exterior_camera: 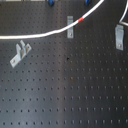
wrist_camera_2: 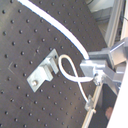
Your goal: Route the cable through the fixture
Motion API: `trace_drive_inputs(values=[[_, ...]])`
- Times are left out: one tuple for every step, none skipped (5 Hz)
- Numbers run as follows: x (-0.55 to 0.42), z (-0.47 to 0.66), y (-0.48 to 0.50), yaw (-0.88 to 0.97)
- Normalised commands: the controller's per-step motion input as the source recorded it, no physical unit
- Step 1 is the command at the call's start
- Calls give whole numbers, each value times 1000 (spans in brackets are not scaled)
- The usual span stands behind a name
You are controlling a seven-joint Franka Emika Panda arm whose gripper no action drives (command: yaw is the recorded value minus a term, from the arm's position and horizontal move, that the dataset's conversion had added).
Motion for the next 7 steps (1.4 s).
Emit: trace_drive_inputs(values=[[-176,-536,154,194],[-330,-126,76,220],[-572,-154,30,371],[-462,-395,76,223],[-400,-248,119,186],[376,0,-68,-203],[515,0,-65,-246]])
